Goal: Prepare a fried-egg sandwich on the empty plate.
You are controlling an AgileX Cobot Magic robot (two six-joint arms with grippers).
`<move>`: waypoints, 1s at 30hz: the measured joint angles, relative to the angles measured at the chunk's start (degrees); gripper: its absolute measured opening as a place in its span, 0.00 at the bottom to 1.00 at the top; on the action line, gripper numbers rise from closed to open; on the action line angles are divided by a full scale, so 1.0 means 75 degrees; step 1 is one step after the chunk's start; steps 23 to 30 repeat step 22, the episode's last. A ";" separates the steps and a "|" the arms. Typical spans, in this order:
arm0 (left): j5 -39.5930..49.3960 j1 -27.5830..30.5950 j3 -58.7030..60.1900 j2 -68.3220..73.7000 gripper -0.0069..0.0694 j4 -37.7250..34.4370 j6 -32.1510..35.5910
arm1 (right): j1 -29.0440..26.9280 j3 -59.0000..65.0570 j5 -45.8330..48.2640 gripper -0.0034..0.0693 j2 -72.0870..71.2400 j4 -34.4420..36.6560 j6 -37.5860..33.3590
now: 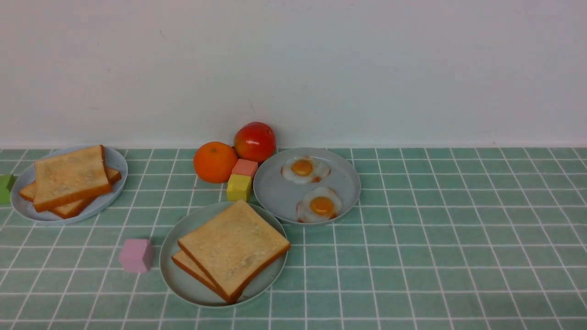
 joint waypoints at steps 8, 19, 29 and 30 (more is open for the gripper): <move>0.0000 0.0000 0.0000 0.0000 0.07 0.0000 0.0000 | 0.0000 0.0000 0.0000 0.17 0.0000 0.0000 0.0000; 0.0000 0.0000 0.0000 0.0000 0.08 0.0000 0.0000 | 0.0000 0.0000 0.0000 0.19 0.0000 0.0000 0.0000; 0.0000 0.0000 0.0000 0.0000 0.08 0.0000 0.0000 | 0.0000 0.0000 0.0000 0.20 0.0000 0.0000 0.0000; 0.0000 0.0000 0.0000 0.0000 0.08 0.0000 0.0000 | 0.0000 0.0000 0.0000 0.20 0.0000 0.0000 0.0000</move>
